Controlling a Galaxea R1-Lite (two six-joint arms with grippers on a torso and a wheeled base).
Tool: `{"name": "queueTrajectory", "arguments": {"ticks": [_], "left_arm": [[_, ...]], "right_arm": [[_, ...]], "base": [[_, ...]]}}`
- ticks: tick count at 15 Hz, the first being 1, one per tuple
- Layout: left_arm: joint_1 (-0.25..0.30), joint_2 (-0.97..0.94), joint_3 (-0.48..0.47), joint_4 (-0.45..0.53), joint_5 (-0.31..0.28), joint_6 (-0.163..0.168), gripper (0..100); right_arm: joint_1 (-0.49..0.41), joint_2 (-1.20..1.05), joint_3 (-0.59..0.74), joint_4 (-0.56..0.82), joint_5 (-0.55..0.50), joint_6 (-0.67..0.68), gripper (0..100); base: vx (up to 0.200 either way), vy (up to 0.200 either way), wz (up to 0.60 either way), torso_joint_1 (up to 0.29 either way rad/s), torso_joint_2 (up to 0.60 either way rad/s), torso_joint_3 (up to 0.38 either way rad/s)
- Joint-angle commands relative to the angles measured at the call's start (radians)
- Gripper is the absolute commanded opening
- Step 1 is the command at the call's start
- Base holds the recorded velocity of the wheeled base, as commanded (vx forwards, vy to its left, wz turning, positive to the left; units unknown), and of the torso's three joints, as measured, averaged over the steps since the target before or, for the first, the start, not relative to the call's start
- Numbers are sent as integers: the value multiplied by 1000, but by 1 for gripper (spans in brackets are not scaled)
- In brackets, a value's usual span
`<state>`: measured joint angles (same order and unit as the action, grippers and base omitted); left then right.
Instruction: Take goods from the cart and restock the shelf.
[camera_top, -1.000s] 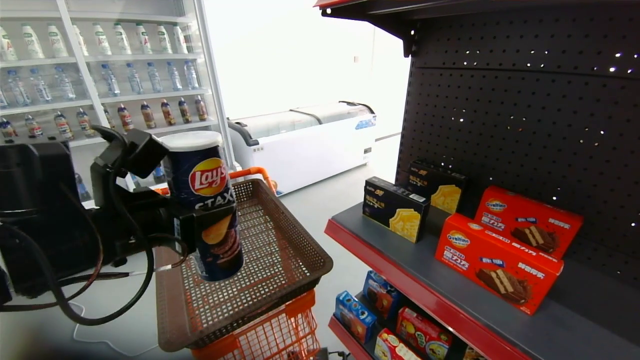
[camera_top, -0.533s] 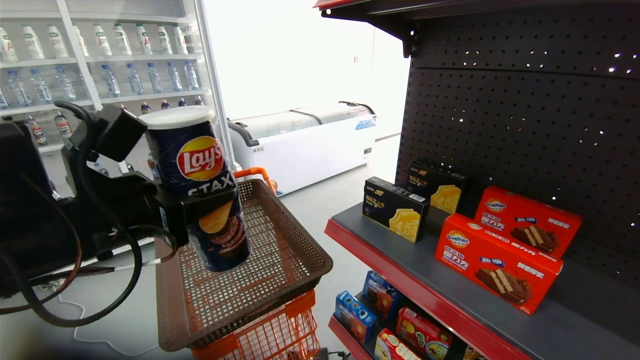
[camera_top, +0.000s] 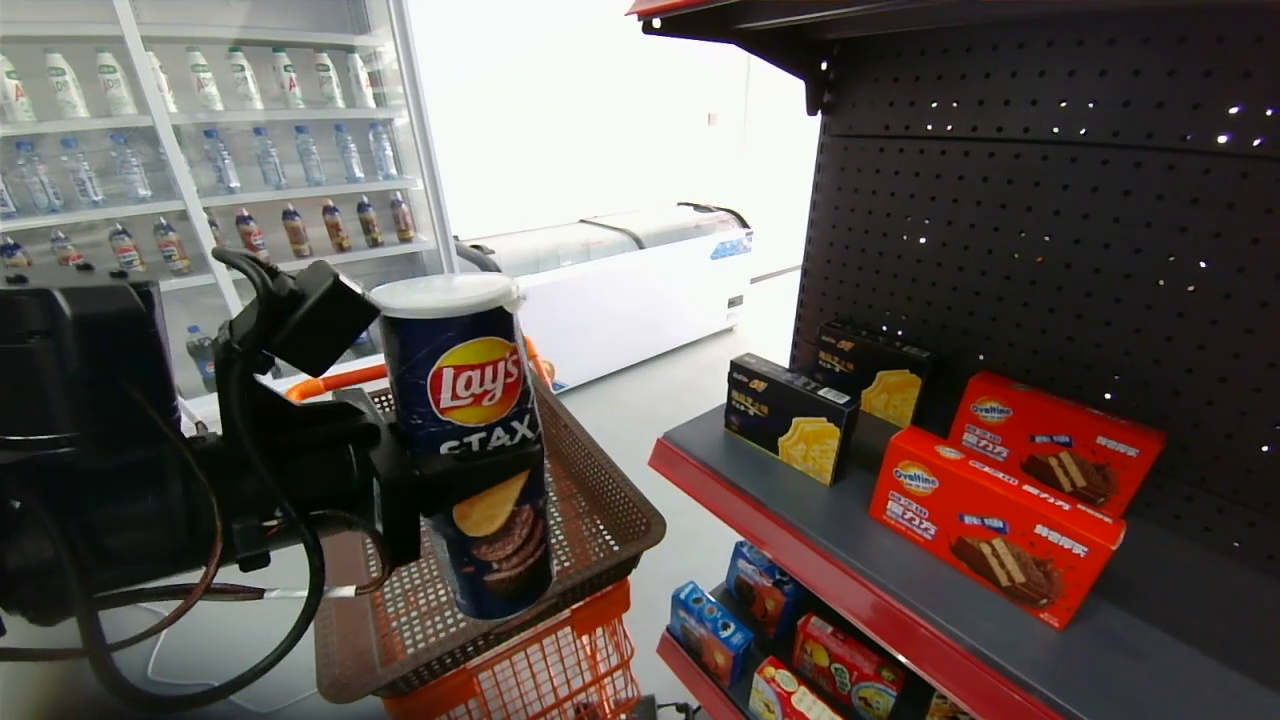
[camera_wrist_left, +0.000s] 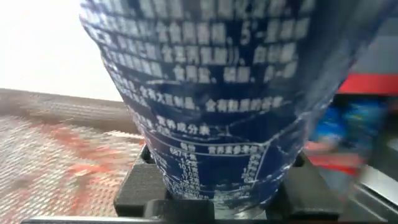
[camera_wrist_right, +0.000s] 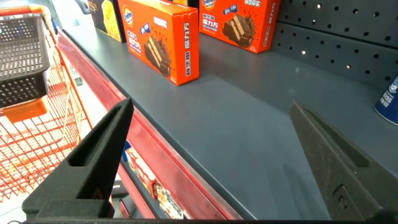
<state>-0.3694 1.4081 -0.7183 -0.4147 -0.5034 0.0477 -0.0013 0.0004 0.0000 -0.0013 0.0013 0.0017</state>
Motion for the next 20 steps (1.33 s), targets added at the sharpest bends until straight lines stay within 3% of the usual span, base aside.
{"name": "queueTrajectory", "arguments": {"ticks": [1, 3, 5, 7, 11, 16, 20], "left_arm": [[-6, -4, 0, 28, -67, -5, 0], [-6, -29, -26, 114, -119, -5, 0], [4, -29, -70, 132, -181, -3, 0], [38, -18, -84, 126, -185, -2, 0], [36, -8, -67, 129, -221, 8, 0], [41, -1, -52, 132, -224, 8, 0], [36, 2, -53, 131, -224, 8, 0]], "right_arm": [[0, 0, 0, 0, 0, 0, 100], [0, 0, 0, 0, 0, 0, 100], [0, 0, 0, 0, 0, 0, 100], [0, 0, 0, 0, 0, 0, 100], [0, 0, 0, 0, 0, 0, 100], [0, 0, 0, 0, 0, 0, 100], [0, 0, 0, 0, 0, 0, 100]], "base": [[0, 0, 0, 0, 0, 0], [0, 0, 0, 0, 0, 0], [0, 0, 0, 0, 0, 0], [0, 0, 0, 0, 0, 0], [0, 0, 0, 0, 0, 0], [0, 0, 0, 0, 0, 0], [0, 0, -600, 0, 1, 2]]}}
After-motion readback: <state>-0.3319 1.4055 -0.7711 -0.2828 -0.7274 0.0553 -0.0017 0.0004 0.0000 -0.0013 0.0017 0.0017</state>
